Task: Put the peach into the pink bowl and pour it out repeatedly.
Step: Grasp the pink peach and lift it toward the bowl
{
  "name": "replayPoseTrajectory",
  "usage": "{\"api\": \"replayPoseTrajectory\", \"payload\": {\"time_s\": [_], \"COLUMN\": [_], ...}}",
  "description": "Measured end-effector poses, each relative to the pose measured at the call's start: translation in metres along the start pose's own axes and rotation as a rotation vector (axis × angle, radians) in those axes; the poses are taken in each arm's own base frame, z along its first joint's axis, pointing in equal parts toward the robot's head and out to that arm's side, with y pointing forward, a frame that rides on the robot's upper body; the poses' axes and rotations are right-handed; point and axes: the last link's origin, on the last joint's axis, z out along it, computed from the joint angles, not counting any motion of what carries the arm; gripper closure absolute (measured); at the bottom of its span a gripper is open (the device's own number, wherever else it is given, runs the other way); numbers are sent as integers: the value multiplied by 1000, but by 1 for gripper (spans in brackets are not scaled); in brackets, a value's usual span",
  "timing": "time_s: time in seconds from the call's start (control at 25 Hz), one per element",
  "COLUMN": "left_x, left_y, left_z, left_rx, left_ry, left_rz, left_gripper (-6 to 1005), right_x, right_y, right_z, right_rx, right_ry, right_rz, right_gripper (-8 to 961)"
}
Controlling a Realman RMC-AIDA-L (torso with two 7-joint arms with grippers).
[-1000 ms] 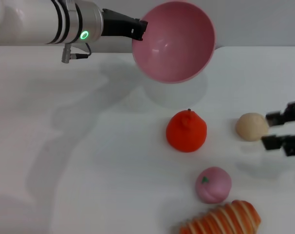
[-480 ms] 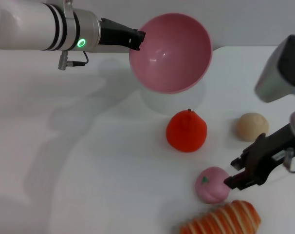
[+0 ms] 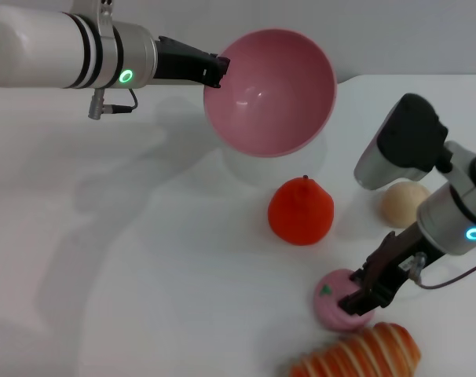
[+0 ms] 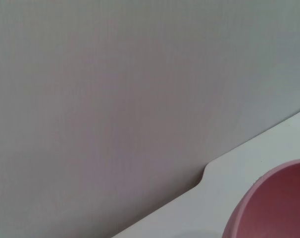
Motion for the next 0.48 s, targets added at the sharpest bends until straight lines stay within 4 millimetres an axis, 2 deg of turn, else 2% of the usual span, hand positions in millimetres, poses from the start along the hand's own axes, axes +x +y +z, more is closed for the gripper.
{"api": "replayPoseTrajectory", "payload": {"time_s": [0.16,0.4,0.48], "left_x": [-1,-1,-1], "left_y": [0,0,0], "left_z": [0,0,0], "left_rx": [0,0,0], "left_ry": [-2,-2,-3], "left_rz": [6,7,6], "left_gripper": [865,864,863], "right_x": [-1,-2,-2], "right_y": [1,4,5], "right_z": [7,5,5], "right_rx": [-7,-5,-5], "right_ry": [9,4,5], "right_rz": [-2,-17,-24], "right_gripper": [545,548,644]}}
